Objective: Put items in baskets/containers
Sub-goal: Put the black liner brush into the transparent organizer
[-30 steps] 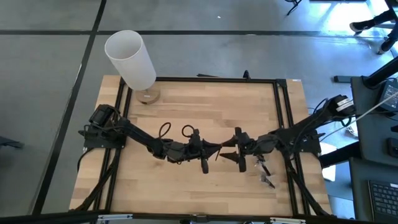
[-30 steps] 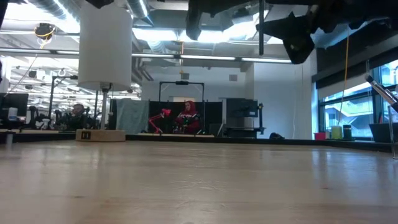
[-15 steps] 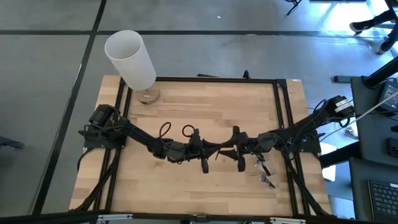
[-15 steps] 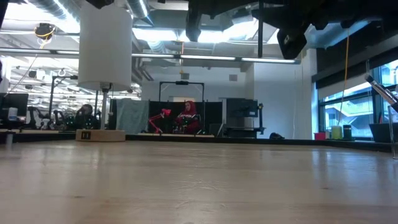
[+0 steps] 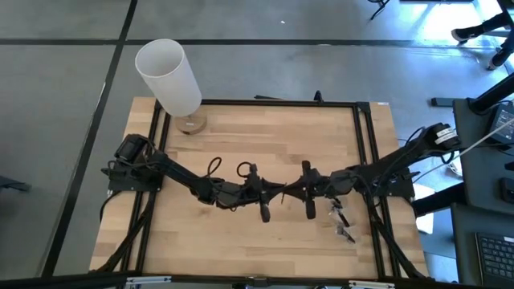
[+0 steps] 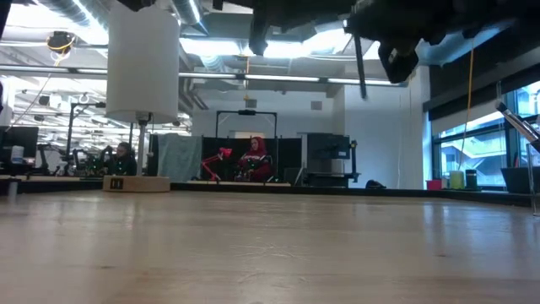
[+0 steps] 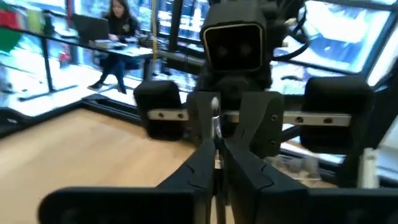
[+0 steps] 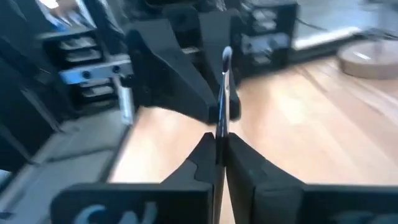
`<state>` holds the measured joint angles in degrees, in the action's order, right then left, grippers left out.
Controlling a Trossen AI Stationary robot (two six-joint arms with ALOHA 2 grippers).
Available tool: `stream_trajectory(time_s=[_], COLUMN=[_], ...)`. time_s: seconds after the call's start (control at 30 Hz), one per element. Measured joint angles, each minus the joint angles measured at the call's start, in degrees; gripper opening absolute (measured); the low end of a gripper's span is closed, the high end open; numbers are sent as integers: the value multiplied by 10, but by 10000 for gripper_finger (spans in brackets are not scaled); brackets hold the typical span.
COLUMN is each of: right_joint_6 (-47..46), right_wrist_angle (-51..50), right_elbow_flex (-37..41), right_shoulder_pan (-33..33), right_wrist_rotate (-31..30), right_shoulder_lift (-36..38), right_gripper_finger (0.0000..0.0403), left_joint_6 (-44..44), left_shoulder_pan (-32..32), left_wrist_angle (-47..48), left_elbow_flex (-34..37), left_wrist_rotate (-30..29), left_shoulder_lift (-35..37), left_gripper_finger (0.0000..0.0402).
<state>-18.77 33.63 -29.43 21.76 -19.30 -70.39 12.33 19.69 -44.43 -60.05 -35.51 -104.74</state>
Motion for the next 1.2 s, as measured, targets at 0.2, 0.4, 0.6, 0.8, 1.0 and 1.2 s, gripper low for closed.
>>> stream_trajectory(time_s=[0.2,0.4,0.6,0.8,1.0,1.2], right_joint_6=[-15,-149,-296,-426,-540,-626], right_wrist_angle=[-378,-736,-897,-982,-991,-979], right_elbow_flex=[-128,-275,-325,-322,-276,-232], right_shoulder_pan=[22,101,193,274,335,396], right_wrist_rotate=[-84,-165,-200,-202,-197,-183], right_shoulder_lift=[48,54,54,55,51,40], right_gripper_finger=[18,18,18,18,18,26], left_joint_6=[-50,-28,-8,4,29,30], left_shoulder_pan=[1,1,1,1,1,1], left_wrist_angle=[37,143,171,177,178,187], left_elbow_flex=[0,0,0,0,0,0], left_wrist_rotate=[-28,-55,-58,-59,-59,-58], left_shoulder_lift=[23,46,46,46,46,46], left_gripper_finger=[86,135,152,149,151,152])
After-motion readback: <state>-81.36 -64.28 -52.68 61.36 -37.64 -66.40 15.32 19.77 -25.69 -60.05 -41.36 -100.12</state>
